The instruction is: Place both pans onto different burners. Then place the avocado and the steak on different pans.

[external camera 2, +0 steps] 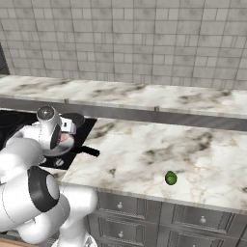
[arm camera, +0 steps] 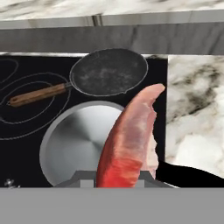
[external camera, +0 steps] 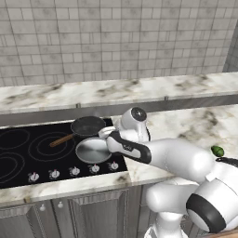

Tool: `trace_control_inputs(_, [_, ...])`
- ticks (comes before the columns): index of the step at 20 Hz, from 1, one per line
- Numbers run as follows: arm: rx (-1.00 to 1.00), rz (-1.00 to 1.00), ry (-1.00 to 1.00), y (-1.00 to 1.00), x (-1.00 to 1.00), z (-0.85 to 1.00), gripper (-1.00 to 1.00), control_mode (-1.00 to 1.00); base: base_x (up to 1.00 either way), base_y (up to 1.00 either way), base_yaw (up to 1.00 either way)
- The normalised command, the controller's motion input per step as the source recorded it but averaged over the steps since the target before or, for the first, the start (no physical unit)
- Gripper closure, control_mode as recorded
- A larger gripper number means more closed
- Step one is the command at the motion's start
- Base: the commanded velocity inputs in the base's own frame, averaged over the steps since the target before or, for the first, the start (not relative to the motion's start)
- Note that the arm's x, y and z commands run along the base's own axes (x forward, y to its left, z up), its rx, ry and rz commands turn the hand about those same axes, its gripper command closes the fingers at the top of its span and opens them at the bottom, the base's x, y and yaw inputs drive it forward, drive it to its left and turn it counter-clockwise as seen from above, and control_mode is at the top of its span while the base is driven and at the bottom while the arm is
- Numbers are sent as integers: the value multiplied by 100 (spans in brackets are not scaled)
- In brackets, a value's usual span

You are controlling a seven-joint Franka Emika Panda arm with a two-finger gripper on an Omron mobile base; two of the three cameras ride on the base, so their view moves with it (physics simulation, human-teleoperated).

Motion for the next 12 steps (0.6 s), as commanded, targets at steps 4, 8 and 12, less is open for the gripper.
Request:
trace_control_inputs(4, [0, -4, 0, 7, 0, -2, 100, -100, 0, 0, 0])
trace_control_inputs(8, [0, -4, 0, 10, 0, -11, 100, -100, 0, 0, 0])
trace_control_inputs(12, [0, -3, 0, 12, 0, -17, 100, -100, 0, 0, 0])
